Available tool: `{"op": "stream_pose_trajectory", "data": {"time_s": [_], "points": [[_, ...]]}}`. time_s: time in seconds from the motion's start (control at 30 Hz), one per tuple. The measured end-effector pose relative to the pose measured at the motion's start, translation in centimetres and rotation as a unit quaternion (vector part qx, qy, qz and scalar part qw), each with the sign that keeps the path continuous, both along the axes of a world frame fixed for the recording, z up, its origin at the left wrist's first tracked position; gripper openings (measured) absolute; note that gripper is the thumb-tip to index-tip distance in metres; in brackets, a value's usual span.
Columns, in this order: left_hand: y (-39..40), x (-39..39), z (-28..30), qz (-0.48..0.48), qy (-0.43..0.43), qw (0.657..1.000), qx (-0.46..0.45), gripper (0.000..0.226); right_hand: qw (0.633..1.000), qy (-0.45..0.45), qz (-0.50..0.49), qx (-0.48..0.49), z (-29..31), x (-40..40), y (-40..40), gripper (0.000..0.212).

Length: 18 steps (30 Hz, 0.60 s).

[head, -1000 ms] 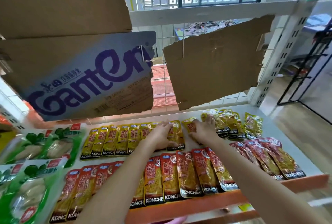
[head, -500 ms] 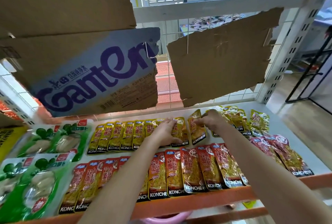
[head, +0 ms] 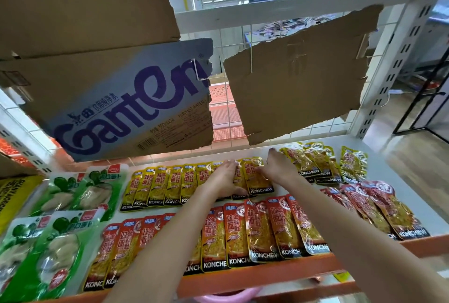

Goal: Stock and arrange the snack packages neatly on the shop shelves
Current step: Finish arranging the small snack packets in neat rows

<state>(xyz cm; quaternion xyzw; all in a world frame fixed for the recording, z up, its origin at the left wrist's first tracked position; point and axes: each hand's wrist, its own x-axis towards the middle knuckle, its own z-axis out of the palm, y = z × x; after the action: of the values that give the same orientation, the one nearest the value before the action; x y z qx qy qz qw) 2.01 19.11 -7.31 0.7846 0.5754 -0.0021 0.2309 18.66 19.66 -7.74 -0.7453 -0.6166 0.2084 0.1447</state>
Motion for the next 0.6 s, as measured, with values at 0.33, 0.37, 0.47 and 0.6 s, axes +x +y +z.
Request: {"op": "stream_pose_trajectory", "data": {"time_s": [0.33, 0.37, 0.47, 0.6], "points": [[0.3, 3.8, 1.6, -0.015, -0.018, 0.998, 0.05, 0.074, 0.994, -0.1, -0.034, 0.02, 1.0, 9.3, -0.9, 0.052], [0.1, 4.4, 1.3, -0.024, -0.006, 0.999, 0.047, 0.078, 0.993, -0.116, -0.023, 0.0, 0.7, 9.8, -0.8, 0.059], [-0.4, 5.2, 0.6, -0.034, 0.038, 0.999, 0.019, 0.089, 0.992, -0.125, -0.011, -0.015, 0.3, 10.0, -0.3, 0.073], [-0.3, 5.1, 0.8, -0.018, 0.015, 1.0, -0.007, 0.086, 0.997, -0.048, -0.012, -0.062, 0.5, 10.4, 0.5, 0.059]]}}
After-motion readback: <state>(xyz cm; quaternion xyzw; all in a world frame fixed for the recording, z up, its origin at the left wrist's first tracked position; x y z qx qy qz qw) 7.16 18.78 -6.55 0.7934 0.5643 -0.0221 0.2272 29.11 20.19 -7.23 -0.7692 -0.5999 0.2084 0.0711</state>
